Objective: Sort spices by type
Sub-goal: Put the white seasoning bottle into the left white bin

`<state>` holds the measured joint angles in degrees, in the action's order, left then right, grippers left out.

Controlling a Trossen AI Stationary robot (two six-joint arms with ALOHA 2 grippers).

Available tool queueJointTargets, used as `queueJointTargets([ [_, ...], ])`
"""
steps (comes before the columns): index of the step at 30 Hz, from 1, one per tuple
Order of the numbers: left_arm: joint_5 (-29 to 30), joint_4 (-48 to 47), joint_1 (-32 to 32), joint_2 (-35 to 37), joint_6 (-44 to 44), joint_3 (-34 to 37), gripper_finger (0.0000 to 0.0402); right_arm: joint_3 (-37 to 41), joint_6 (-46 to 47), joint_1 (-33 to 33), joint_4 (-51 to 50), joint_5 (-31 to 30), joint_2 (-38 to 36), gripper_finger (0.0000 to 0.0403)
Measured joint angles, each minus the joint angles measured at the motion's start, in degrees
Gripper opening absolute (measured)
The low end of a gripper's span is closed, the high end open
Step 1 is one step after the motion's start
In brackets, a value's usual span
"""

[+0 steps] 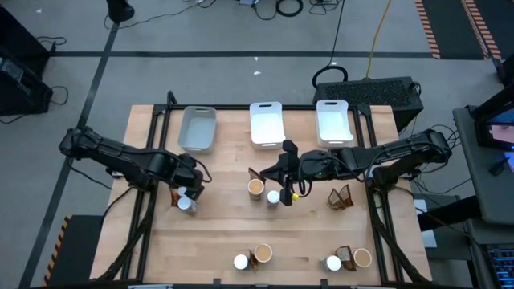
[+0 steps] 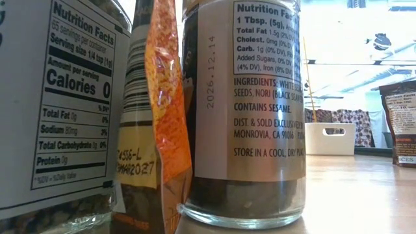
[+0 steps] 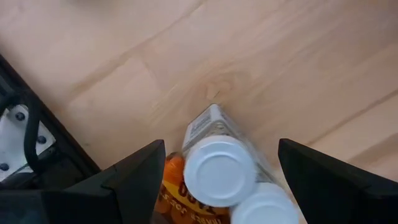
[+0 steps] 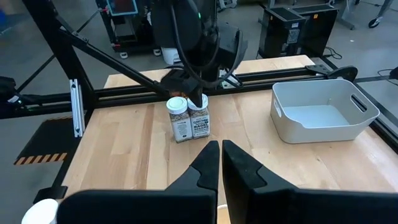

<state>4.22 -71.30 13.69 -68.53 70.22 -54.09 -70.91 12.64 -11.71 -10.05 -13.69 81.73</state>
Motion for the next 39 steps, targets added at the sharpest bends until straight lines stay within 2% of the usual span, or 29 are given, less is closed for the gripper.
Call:
queueJointTargets([
  [6,-1.67,1.57,0.61,0.04,1.42,2.98,0.0312,0.0,-0.17,-0.66,-0.01,-0.04,0.0,0.0],
  [15,-2.28,3.3,2.48,-0.72,1.61,3.11,0.0312,0.02,-0.02,-0.78,0.0,-0.04,0.0,0.0],
  [39,-4.4,3.99,2.47,-0.83,1.46,5.14,0.0312,0.04,-0.33,-0.78,0.45,0.0,0.0,0.0],
])
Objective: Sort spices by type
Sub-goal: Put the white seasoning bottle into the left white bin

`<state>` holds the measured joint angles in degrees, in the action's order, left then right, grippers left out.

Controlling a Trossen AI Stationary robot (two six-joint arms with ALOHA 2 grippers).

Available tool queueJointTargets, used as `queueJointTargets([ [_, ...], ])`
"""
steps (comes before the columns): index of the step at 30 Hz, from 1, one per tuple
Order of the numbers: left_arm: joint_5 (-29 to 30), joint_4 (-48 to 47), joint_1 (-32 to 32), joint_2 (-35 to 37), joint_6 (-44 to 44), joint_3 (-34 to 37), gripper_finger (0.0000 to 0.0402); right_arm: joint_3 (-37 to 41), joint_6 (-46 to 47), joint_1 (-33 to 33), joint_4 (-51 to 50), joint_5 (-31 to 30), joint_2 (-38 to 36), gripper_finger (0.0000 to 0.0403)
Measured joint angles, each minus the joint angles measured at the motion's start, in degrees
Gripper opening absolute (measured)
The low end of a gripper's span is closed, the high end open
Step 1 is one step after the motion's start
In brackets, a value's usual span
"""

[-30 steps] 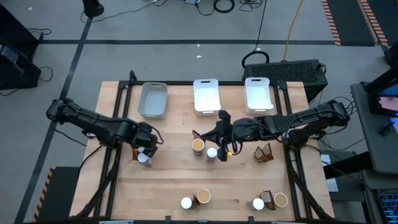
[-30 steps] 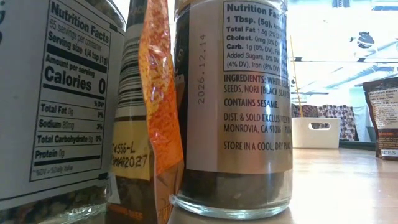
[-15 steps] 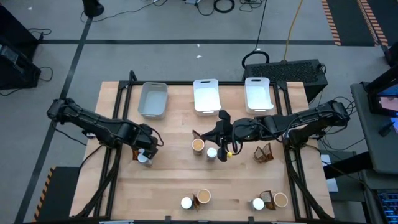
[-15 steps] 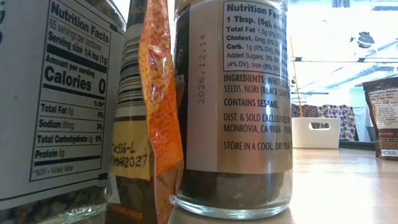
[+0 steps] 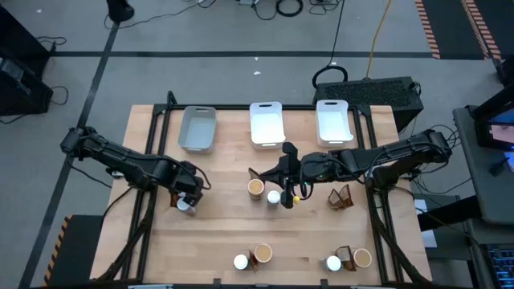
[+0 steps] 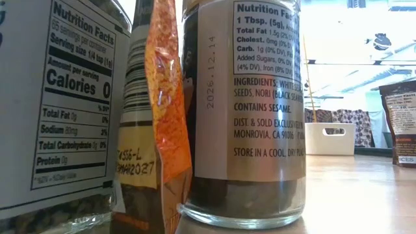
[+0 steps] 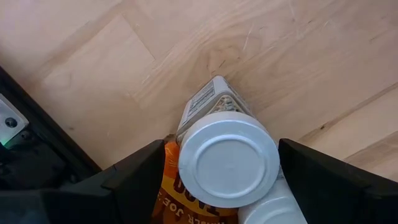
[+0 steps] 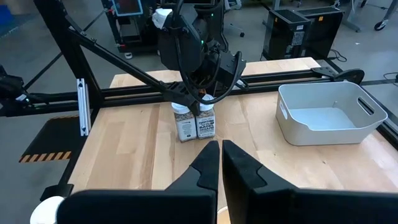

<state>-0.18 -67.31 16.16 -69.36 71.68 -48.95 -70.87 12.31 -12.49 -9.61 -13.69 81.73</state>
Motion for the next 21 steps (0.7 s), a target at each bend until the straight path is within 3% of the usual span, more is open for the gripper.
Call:
queueJointTargets([
  [21,0.11,0.83,0.0,0.0,-0.04,0.0,0.0312,0.0,-1.51,0.0,-0.04,0.01,0.0,0.0],
])
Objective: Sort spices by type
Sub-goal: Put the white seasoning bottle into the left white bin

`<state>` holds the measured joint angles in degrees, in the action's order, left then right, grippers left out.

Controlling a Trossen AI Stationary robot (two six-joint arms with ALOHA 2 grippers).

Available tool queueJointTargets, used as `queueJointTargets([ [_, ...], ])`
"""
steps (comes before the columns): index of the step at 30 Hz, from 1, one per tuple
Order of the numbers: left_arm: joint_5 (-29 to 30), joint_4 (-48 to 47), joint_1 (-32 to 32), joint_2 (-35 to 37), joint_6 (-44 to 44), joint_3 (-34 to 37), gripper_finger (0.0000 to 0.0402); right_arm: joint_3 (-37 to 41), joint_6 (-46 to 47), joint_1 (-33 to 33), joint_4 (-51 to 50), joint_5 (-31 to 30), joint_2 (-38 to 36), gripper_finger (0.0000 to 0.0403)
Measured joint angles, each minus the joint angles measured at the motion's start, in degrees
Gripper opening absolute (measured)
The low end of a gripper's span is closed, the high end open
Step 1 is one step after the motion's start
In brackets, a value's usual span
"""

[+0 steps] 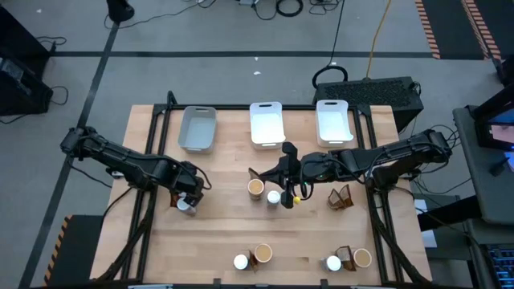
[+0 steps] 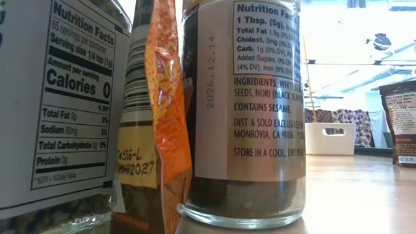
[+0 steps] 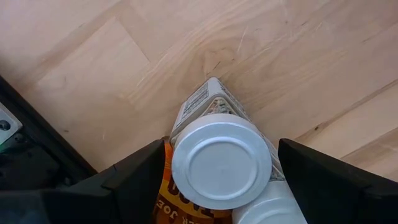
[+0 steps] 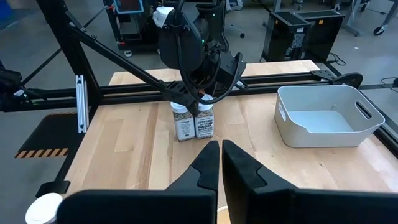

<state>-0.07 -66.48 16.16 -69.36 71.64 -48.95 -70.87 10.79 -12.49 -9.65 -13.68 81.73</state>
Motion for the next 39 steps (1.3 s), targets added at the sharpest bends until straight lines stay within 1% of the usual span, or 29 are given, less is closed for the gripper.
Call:
queueJointTargets([
  [5,0.14,0.0,0.0,0.0,0.0,0.0,0.0312,0.0,-0.03,0.0,0.0,0.01,0.0,0.0],
  [7,0.15,0.0,0.0,0.0,0.0,0.0,0.0306,0.0,-0.01,0.0,0.0,0.0,0.0,0.0],
  [16,0.12,0.0,0.0,0.0,-0.07,0.0,0.0244,0.0,0.02,0.0,-0.02,0.0,0.0,0.0],
  [21,0.12,0.02,0.0,0.04,-0.23,0.0,0.022,0.0,0.03,0.02,-0.02,-0.01,0.0,0.0],
  [29,-0.1,-0.05,-0.26,0.04,-2.25,-0.33,0.0216,-0.02,0.02,0.0,-0.06,-0.01,0.0,0.0],
  [34,-0.32,-0.25,-3.07,0.04,-6.23,-2.04,0.0216,0.0,-1.03,0.02,-0.07,0.01,0.0,0.0],
  [39,-0.3,-0.5,-7.15,0.04,-10.87,-4.27,0.0216,-0.02,-1.15,0.02,-0.2,0.08,-0.02,0.0],
])
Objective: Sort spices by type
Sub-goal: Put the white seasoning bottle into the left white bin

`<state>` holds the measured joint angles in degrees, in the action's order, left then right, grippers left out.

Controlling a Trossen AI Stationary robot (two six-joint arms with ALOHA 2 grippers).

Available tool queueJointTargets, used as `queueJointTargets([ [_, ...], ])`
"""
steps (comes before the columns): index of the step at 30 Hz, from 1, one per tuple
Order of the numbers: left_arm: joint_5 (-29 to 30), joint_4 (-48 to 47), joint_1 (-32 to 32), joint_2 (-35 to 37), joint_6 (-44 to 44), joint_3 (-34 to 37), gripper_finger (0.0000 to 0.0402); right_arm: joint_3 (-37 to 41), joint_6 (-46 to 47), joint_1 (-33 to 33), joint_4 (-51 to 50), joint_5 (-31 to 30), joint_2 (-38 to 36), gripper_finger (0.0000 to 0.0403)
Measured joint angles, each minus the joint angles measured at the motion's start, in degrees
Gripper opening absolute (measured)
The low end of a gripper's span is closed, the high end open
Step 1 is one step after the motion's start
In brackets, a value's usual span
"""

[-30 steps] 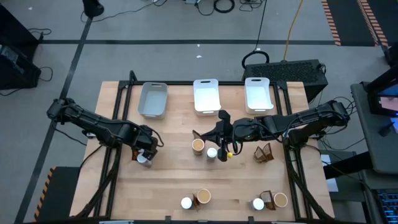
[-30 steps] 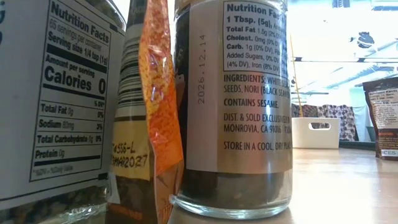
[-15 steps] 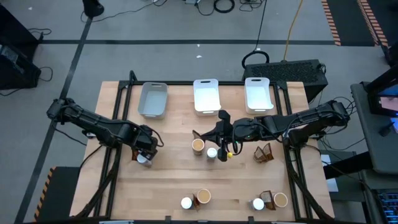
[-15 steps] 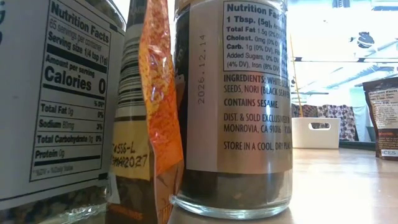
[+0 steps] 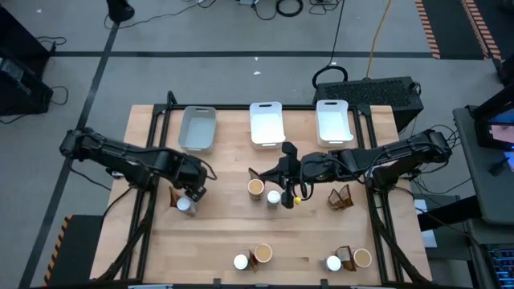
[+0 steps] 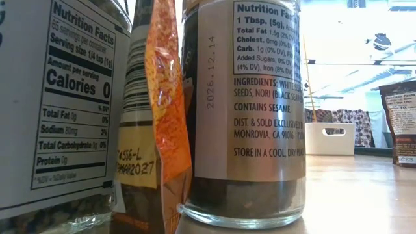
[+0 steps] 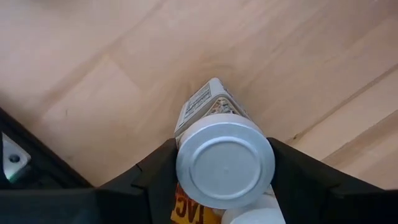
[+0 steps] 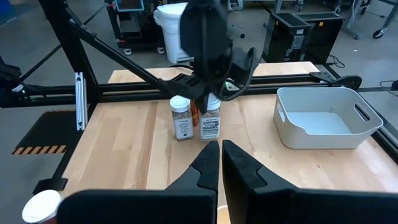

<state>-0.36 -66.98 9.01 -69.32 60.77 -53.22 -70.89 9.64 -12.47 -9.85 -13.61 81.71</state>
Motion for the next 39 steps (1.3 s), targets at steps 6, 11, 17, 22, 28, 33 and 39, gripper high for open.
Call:
queueJointTargets([
  [6,0.0,-0.18,-5.32,0.0,-6.14,-4.17,0.0216,-0.04,0.0,-0.01,-4.41,0.18,-1.84,0.0],
  [11,0.0,-1.25,-10.45,-0.02,-11.53,-8.85,0.0216,-0.05,0.04,0.0,-9.48,0.04,-5.06,0.0],
  [17,-0.02,-1.31,-17.21,-0.94,-18.9,-16.26,0.0216,-0.09,0.16,0.0,-14.05,-0.17,-8.5,0.0],
  [22,-0.68,-2.39,-22.44,-5.56,-26.88,-26.08,0.0216,-0.04,0.18,0.0,-17.56,-0.37,-9.58,0.0],
  [28,-0.92,-7.31,-27.41,-15.71,-37.5,-40.59,0.0216,-0.04,0.38,0.0,-19.8,-0.37,-9.73,0.0],
  [33,-2.36,-9.61,-31.09,-25.05,-45.26,-52.21,0.0216,-0.04,3.28,-0.02,-23.72,-0.63,-9.76,0.0],
  [39,-4.26,-10.1,-35.27,-35.88,-51.54,-64.2,0.0216,-0.02,4.94,-1.67,-29.95,-6.53,-9.73,0.0],
])
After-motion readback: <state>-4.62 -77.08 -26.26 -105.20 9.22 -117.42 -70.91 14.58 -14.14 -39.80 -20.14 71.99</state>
